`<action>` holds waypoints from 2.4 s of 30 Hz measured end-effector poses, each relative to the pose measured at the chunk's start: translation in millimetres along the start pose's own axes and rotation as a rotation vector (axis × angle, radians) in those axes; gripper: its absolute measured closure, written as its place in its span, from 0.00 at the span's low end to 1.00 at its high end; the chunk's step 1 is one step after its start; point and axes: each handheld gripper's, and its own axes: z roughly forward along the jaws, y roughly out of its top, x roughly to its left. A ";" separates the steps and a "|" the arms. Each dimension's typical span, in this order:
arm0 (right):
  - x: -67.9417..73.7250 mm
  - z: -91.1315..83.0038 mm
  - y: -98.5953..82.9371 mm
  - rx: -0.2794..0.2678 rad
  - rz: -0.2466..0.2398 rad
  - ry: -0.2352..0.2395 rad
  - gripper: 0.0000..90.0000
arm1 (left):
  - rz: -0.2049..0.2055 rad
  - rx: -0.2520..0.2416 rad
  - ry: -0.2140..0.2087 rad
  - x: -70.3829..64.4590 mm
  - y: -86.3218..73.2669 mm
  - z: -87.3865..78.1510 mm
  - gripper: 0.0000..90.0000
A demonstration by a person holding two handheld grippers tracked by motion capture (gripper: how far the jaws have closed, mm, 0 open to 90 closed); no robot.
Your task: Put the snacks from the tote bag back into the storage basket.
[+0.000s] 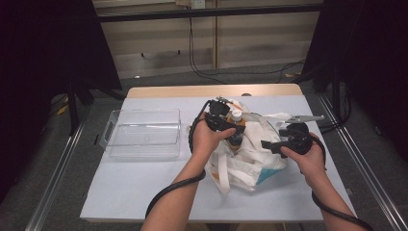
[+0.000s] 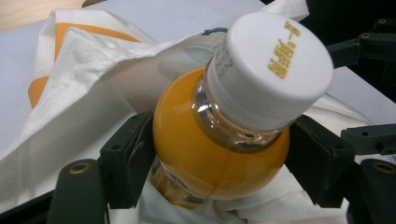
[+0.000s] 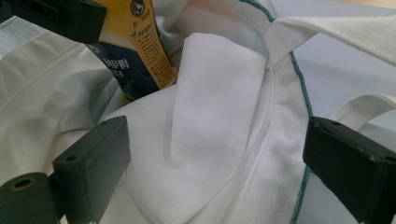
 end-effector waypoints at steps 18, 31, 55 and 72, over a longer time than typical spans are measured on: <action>-0.6 -0.8 0.6 -0.004 0.000 -0.001 0.09 | 0.004 0.041 0.021 -1.5 4.6 1.4 0.33; -0.4 -1.0 1.0 -0.006 -0.004 0.001 0.08 | -0.050 0.060 0.026 1.5 14.4 -17.4 0.34; 1.4 -1.6 1.7 -0.001 0.004 0.015 0.02 | -0.062 0.140 0.048 -4.4 39.8 -46.3 0.34; 4.1 0.1 2.4 0.004 0.001 0.026 0.02 | -0.088 0.188 0.049 -0.5 48.9 -70.6 0.34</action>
